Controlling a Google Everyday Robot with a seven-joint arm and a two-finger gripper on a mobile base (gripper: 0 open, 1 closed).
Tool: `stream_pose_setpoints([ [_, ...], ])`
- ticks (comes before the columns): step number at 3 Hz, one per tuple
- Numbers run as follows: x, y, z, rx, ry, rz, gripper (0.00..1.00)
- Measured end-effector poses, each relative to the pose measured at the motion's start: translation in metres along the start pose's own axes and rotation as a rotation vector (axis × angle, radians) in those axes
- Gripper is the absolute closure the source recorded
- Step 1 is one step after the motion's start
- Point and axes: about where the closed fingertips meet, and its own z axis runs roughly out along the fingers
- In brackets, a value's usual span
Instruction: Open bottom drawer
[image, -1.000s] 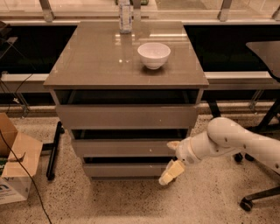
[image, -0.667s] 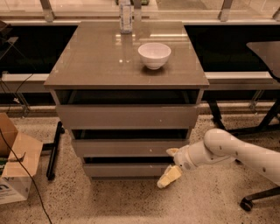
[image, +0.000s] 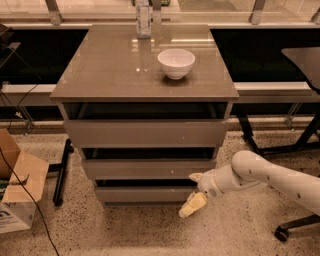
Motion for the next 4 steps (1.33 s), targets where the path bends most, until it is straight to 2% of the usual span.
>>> stream_pose_setpoints([
  [1, 0.007, -0.012, 0.016, 0.034, 0.01, 0.036, 0.0],
  [2, 0.037, -0.046, 0.056, 0.093, 0.018, 0.135, 0.0],
  [3, 0.067, -0.072, 0.086, 0.156, -0.003, 0.19, 0.0],
  [4, 0.084, -0.104, 0.104, 0.222, -0.045, 0.197, 0.0],
])
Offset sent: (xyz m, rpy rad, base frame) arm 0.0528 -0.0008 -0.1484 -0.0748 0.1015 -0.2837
